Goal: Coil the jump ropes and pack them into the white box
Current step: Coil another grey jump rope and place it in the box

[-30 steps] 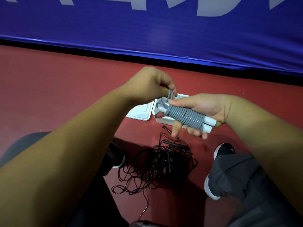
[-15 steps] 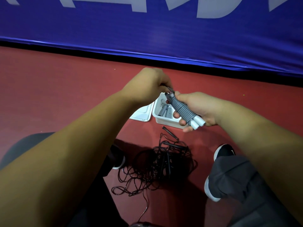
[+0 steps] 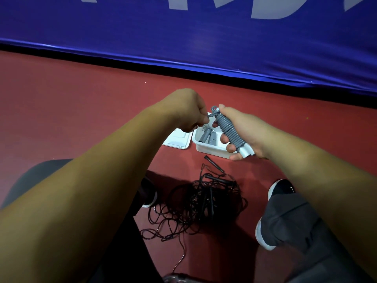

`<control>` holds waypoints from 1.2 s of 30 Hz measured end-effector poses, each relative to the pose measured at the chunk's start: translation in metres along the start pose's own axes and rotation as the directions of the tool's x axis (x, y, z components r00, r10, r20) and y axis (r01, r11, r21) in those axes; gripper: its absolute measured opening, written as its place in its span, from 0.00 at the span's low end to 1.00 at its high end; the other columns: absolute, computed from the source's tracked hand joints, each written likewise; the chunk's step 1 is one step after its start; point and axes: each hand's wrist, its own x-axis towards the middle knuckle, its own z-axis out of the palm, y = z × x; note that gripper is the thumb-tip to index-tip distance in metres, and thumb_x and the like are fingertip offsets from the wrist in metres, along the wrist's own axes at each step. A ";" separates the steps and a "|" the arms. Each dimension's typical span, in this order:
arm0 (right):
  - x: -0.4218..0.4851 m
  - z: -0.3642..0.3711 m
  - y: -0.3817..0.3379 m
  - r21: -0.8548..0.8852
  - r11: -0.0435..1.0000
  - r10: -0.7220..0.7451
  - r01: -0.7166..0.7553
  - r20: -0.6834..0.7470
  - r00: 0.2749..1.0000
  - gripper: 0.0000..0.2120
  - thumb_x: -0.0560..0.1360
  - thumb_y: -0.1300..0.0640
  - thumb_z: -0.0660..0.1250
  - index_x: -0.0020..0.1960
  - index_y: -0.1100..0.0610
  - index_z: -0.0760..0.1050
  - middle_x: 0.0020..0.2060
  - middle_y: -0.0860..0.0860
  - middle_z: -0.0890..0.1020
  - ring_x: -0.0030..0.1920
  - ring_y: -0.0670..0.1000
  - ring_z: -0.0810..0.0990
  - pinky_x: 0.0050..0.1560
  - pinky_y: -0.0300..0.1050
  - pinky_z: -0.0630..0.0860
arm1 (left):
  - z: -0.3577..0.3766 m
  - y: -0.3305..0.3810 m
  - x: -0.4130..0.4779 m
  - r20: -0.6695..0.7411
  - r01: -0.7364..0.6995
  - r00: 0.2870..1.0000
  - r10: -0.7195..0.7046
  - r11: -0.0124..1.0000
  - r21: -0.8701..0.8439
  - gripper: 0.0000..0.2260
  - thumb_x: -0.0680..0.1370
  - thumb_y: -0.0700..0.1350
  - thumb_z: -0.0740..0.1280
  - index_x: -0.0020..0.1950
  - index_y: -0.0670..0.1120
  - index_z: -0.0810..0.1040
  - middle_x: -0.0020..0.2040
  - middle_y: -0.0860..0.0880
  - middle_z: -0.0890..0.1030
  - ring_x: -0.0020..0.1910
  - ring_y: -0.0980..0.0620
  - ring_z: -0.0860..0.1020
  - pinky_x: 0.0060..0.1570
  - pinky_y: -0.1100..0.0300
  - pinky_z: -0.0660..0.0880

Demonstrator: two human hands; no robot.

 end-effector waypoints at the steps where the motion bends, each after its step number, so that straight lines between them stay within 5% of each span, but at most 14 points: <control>1: 0.000 0.000 -0.001 -0.006 1.000 -0.007 0.007 -0.002 1.000 0.28 0.79 0.26 0.61 0.56 0.48 0.82 0.35 0.51 0.78 0.27 0.51 0.75 0.41 0.55 0.84 | -0.002 0.000 -0.002 0.009 0.016 1.000 -0.015 0.998 -0.061 0.04 0.77 0.42 0.77 0.43 0.44 0.87 0.38 0.43 0.87 0.34 0.48 0.82 0.43 0.51 0.86; 4: -0.002 0.001 -0.005 -0.020 0.999 -0.032 0.031 -0.020 0.999 0.27 0.79 0.27 0.62 0.55 0.49 0.82 0.35 0.51 0.78 0.27 0.52 0.74 0.42 0.57 0.84 | -0.011 -0.001 -0.008 -0.018 0.051 0.998 -0.056 0.980 -0.194 0.02 0.75 0.42 0.79 0.45 0.45 0.88 0.31 0.50 0.84 0.33 0.53 0.80 0.30 0.64 0.78; 8: -0.003 0.003 -0.007 -0.047 0.996 -0.074 0.072 -0.042 0.996 0.26 0.80 0.29 0.62 0.55 0.51 0.82 0.34 0.52 0.77 0.25 0.52 0.73 0.37 0.53 0.83 | -0.015 -0.005 -0.008 -0.015 0.033 0.999 -0.036 0.986 -0.162 0.07 0.70 0.48 0.83 0.44 0.50 0.89 0.32 0.58 0.84 0.42 0.57 0.82 0.42 0.62 0.73; 11: -0.002 0.003 -0.006 -0.045 0.995 -0.090 0.087 -0.055 0.994 0.26 0.80 0.29 0.63 0.55 0.52 0.82 0.33 0.53 0.77 0.25 0.52 0.72 0.35 0.52 0.81 | -0.012 -0.008 -0.007 0.057 0.063 0.997 -0.053 0.980 -0.191 0.08 0.73 0.48 0.82 0.46 0.48 0.87 0.31 0.57 0.83 0.38 0.59 0.81 0.37 0.64 0.78; 15: -0.003 0.000 -0.007 -0.033 0.995 -0.101 0.099 -0.075 0.992 0.26 0.78 0.28 0.63 0.52 0.51 0.82 0.34 0.53 0.77 0.28 0.53 0.73 0.35 0.50 0.80 | -0.004 -0.009 -0.003 0.224 0.064 0.974 0.033 0.910 -0.409 0.09 0.76 0.45 0.78 0.50 0.44 0.81 0.42 0.46 0.84 0.45 0.51 0.84 0.61 0.47 0.81; 18: -0.002 -0.004 -0.007 -0.026 0.992 -0.128 0.126 -0.088 0.988 0.27 0.78 0.28 0.64 0.51 0.51 0.82 0.34 0.53 0.77 0.28 0.53 0.72 0.35 0.50 0.79 | -0.003 -0.005 -0.003 0.278 0.126 0.960 0.026 0.848 -0.515 0.08 0.80 0.44 0.75 0.54 0.43 0.80 0.35 0.49 0.75 0.32 0.55 0.75 0.45 0.55 0.84; 20: -0.002 -0.005 -0.006 -0.025 0.991 -0.137 0.135 -0.083 0.987 0.27 0.78 0.29 0.64 0.51 0.53 0.82 0.33 0.53 0.77 0.27 0.53 0.72 0.34 0.50 0.79 | -0.004 -0.002 -0.005 0.306 0.154 0.952 0.003 0.860 -0.486 0.08 0.82 0.48 0.72 0.55 0.44 0.83 0.35 0.51 0.71 0.27 0.58 0.67 0.33 0.63 0.77; 23: -0.001 -0.007 -0.004 -0.036 0.990 -0.135 0.133 -0.075 0.988 0.28 0.78 0.28 0.64 0.51 0.53 0.82 0.33 0.52 0.76 0.27 0.53 0.71 0.34 0.50 0.79 | -0.003 0.001 -0.006 0.317 0.159 0.948 -0.017 0.890 -0.428 0.14 0.85 0.54 0.67 0.53 0.45 0.85 0.38 0.51 0.78 0.27 0.57 0.64 0.26 0.65 0.65; 27: 0.000 -0.011 -0.005 -0.010 0.990 -0.144 0.144 -0.102 0.984 0.27 0.79 0.29 0.63 0.51 0.53 0.81 0.33 0.52 0.77 0.27 0.53 0.72 0.34 0.50 0.79 | 0.001 0.003 0.001 0.252 0.171 0.967 -0.041 0.837 -0.520 0.19 0.87 0.58 0.59 0.51 0.46 0.81 0.32 0.52 0.74 0.28 0.55 0.62 0.26 0.62 0.56; 30: -0.001 -0.011 -0.006 0.041 0.990 -0.130 0.135 -0.102 0.986 0.26 0.79 0.29 0.63 0.50 0.52 0.80 0.33 0.52 0.77 0.26 0.53 0.72 0.34 0.49 0.79 | 0.002 0.000 0.006 0.278 0.195 0.960 -0.032 0.789 -0.583 0.17 0.88 0.53 0.56 0.53 0.46 0.80 0.32 0.52 0.70 0.30 0.54 0.64 0.31 0.59 0.59; 36: -0.006 -0.010 -0.007 0.117 0.987 -0.104 0.109 -0.045 0.993 0.25 0.80 0.31 0.62 0.51 0.53 0.78 0.33 0.52 0.76 0.27 0.53 0.71 0.32 0.46 0.76 | 0.000 -0.005 0.008 0.203 0.121 0.979 -0.014 0.843 -0.524 0.10 0.85 0.39 0.66 0.52 0.49 0.86 0.42 0.55 0.85 0.39 0.57 0.72 0.38 0.60 0.64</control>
